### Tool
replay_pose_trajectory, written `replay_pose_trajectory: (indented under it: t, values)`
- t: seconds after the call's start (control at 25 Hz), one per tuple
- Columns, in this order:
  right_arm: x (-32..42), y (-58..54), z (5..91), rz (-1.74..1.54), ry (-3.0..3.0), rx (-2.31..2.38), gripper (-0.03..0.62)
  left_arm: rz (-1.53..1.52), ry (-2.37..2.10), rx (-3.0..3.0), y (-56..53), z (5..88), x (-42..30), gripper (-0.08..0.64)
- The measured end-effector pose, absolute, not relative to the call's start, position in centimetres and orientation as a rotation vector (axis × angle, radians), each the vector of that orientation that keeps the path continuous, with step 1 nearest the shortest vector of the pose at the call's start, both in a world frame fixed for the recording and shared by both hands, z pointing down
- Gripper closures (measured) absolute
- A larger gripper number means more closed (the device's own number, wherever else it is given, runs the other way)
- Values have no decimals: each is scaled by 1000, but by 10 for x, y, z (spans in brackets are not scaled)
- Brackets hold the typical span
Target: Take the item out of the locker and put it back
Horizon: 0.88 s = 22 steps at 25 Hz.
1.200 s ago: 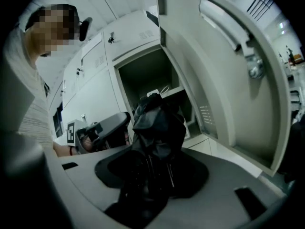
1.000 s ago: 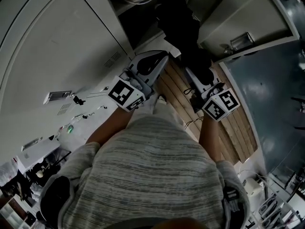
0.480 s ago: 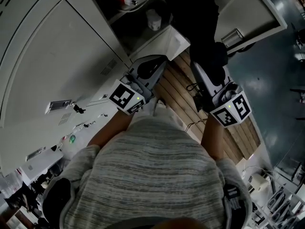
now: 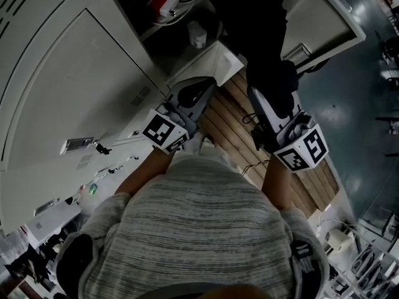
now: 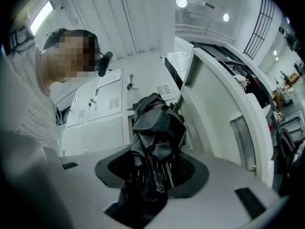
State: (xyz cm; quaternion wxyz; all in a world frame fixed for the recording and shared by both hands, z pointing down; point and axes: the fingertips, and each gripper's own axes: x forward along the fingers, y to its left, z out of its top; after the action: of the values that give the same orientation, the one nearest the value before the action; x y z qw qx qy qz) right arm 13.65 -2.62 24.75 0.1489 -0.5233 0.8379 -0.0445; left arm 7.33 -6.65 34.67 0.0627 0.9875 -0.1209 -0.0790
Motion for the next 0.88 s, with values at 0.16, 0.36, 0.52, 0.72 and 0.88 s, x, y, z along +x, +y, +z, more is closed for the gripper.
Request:
replay_pose_trajectory:
  t: [0.16,0.36,0.52,0.72,0.88]
  values:
    - [135,-29,249,-135,2417,-1494,386,-229,-373,2978,-68,349,73,548]
    - [134,-33,255,-160,2430,-1489,385,-230,-377,2975,-71,349,73,548]
    - [133,-36,267,-194,2448,-1496,385,-228,-378,2972,-72,351,74,548]
    - [129,-39,286,-250,2482,-1507,386,-222,-391,2967,-75,353,72,548]
    - [124,-43,303,-299,2512,-1501,385,-212,-403,2960,-76,357,70,548]
